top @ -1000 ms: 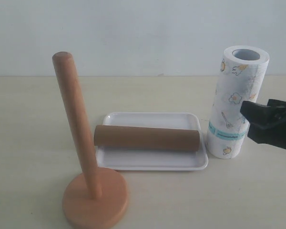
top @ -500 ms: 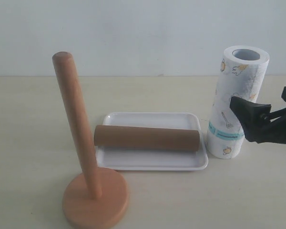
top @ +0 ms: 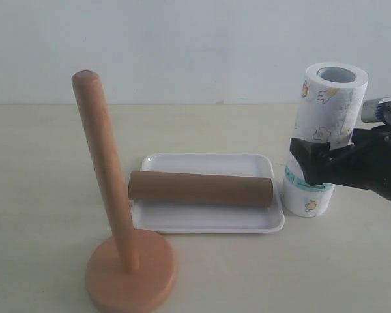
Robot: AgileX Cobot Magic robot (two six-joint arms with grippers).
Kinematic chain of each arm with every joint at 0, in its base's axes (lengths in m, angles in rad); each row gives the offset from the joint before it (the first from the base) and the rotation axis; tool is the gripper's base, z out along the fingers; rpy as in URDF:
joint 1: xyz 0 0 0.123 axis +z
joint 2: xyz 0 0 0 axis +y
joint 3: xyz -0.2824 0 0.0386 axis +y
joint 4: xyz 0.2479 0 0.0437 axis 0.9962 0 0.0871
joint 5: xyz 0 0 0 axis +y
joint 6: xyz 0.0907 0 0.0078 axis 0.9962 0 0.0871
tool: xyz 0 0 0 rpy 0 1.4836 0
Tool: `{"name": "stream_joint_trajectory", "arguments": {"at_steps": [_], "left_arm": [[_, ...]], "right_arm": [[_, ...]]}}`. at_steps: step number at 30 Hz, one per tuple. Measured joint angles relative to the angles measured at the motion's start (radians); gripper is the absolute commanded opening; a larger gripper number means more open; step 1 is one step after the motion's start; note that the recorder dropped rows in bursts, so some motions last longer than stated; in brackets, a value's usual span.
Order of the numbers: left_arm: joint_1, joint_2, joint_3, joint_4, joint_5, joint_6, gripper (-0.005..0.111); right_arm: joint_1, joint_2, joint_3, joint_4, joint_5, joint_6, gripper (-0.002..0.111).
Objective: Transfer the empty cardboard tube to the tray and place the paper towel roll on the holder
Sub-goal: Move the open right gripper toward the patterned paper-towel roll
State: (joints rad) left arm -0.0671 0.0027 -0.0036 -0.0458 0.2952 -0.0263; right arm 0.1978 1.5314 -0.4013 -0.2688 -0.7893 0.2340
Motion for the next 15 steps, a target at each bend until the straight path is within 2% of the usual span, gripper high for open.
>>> {"name": "stream_joint_trajectory", "arguments": {"at_steps": [8, 10, 11, 13, 15], "left_arm": [[0.0, 0.0, 0.0, 0.0, 0.0, 0.0, 0.004], [0.0, 0.0, 0.0, 0.0, 0.0, 0.0, 0.004], [0.0, 0.0, 0.0, 0.0, 0.0, 0.0, 0.004], [0.0, 0.0, 0.0, 0.0, 0.0, 0.0, 0.004], [0.0, 0.0, 0.0, 0.0, 0.0, 0.0, 0.004]], "right_arm": [[0.0, 0.142, -0.08, 0.022, -0.004, -0.006, 0.104], [0.0, 0.155, -0.086, 0.022, -0.004, -0.006, 0.099], [0.0, 0.155, -0.086, 0.022, -0.004, -0.006, 0.093], [0.0, 0.155, -0.086, 0.022, -0.004, -0.008, 0.073], [0.0, 0.157, -0.086, 0.026, -0.004, -0.008, 0.04]]}}
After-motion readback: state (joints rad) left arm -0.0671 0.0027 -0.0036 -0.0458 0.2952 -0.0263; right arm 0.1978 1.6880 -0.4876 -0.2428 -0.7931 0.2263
